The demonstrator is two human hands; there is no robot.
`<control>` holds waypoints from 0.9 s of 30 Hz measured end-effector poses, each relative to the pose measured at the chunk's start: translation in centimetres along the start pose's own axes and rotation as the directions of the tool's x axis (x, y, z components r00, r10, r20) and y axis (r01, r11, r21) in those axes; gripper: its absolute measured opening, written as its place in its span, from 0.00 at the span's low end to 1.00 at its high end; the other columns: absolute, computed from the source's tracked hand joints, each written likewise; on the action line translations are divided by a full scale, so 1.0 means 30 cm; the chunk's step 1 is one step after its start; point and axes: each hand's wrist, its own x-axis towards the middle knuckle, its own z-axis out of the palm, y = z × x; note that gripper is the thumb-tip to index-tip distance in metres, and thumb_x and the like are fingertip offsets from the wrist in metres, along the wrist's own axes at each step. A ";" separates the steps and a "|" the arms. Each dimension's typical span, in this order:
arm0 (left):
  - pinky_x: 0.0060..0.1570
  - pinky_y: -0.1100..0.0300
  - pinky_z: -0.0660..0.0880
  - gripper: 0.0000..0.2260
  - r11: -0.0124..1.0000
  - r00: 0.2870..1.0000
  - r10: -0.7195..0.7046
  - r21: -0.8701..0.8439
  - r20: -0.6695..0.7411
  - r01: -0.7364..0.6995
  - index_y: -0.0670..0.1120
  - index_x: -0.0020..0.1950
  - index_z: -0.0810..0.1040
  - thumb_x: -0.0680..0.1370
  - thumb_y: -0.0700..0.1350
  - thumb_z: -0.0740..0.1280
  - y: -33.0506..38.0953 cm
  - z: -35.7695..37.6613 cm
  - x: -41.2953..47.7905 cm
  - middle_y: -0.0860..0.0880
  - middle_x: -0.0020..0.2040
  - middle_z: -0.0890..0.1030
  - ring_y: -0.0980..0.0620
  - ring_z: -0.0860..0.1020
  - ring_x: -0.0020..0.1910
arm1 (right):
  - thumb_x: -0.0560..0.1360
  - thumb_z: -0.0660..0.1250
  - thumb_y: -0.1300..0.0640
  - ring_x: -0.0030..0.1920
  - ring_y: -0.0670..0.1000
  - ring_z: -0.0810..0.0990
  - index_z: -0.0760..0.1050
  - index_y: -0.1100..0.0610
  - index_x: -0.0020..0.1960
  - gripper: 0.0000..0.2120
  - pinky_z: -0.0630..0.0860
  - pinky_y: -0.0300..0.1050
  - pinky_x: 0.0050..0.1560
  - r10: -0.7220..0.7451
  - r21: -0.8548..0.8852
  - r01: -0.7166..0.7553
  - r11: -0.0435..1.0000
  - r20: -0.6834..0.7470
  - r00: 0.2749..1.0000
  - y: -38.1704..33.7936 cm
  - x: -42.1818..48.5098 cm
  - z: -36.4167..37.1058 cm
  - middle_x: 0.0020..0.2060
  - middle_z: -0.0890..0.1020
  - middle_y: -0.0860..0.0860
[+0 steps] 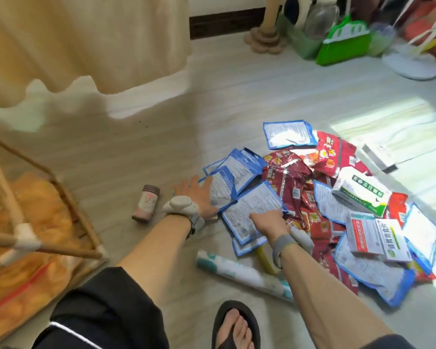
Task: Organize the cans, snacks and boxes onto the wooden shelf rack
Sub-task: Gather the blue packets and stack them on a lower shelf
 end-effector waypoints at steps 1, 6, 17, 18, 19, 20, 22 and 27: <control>0.72 0.41 0.60 0.46 1.000 1.000 -0.013 -0.023 0.013 0.013 0.55 0.81 0.46 0.71 0.68 0.65 -0.001 0.026 0.044 0.43 0.80 0.53 0.36 0.59 0.75 | 0.74 0.66 0.47 0.64 0.62 0.76 0.55 0.72 0.74 0.40 0.69 0.45 0.55 0.048 0.056 -0.048 0.997 -0.007 0.999 -0.004 0.032 0.013 0.63 0.77 0.61; 0.72 0.38 0.60 0.53 0.995 0.994 -0.075 -0.063 0.083 0.081 0.57 0.80 0.39 0.68 0.66 0.72 -0.020 0.083 0.172 0.41 0.80 0.51 0.34 0.58 0.76 | 0.66 0.70 0.48 0.54 0.60 0.77 0.61 0.66 0.68 0.38 0.71 0.44 0.55 0.217 0.386 -0.153 0.910 -0.128 0.968 -0.004 0.109 0.050 0.53 0.79 0.59; 0.52 0.48 0.77 0.40 0.987 0.997 -0.060 -0.154 -0.047 0.052 0.46 0.77 0.55 0.72 0.58 0.71 -0.054 0.097 0.181 0.42 0.64 0.75 0.40 0.78 0.55 | 0.74 0.66 0.61 0.51 0.55 0.83 0.76 0.50 0.52 0.09 0.81 0.56 0.56 0.059 0.768 0.039 0.640 -0.099 0.993 -0.034 0.136 0.072 0.50 0.83 0.52; 0.49 0.50 0.78 0.32 0.981 0.997 -0.083 -0.179 -0.004 0.081 0.43 0.70 0.65 0.73 0.56 0.71 -0.062 0.072 0.175 0.42 0.60 0.78 0.42 0.79 0.52 | 0.75 0.65 0.61 0.52 0.56 0.82 0.75 0.50 0.54 0.10 0.81 0.56 0.56 0.054 0.776 0.057 0.628 -0.117 0.992 -0.036 0.128 0.074 0.51 0.83 0.53; 0.46 0.52 0.77 0.23 0.976 0.995 -0.087 -0.197 0.049 0.095 0.42 0.63 0.72 0.75 0.55 0.70 -0.070 0.049 0.169 0.43 0.57 0.79 0.44 0.79 0.50 | 0.76 0.64 0.61 0.52 0.57 0.82 0.75 0.50 0.54 0.10 0.80 0.57 0.57 0.056 0.771 0.096 0.630 -0.168 0.984 -0.044 0.118 0.074 0.51 0.82 0.53; 0.44 0.53 0.76 0.18 0.969 0.993 -0.077 -0.228 0.088 0.096 0.42 0.57 0.75 0.76 0.54 0.70 -0.067 0.041 0.167 0.43 0.54 0.80 0.44 0.80 0.49 | 0.76 0.63 0.61 0.53 0.57 0.81 0.75 0.50 0.53 0.09 0.79 0.57 0.58 0.069 0.753 0.131 0.645 -0.228 0.971 -0.045 0.114 0.062 0.51 0.82 0.53; 0.43 0.55 0.75 0.16 0.933 0.992 -0.077 -0.343 0.102 0.108 0.43 0.56 0.77 0.76 0.53 0.70 -0.098 0.020 0.148 0.44 0.54 0.81 0.45 0.80 0.51 | 0.77 0.62 0.60 0.54 0.59 0.78 0.76 0.54 0.58 0.11 0.74 0.53 0.57 0.124 0.700 0.172 0.693 -0.351 0.928 -0.067 0.078 0.045 0.54 0.81 0.54; 0.49 0.57 0.72 0.12 0.717 0.988 -0.144 -0.681 0.059 0.145 0.49 0.59 0.78 0.78 0.53 0.68 -0.161 -0.069 0.131 0.50 0.54 0.79 0.48 0.77 0.52 | 0.82 0.52 0.62 0.61 0.63 0.72 0.70 0.69 0.65 0.17 0.62 0.48 0.50 0.132 0.602 0.170 0.780 -0.423 0.897 -0.124 0.023 0.017 0.62 0.73 0.65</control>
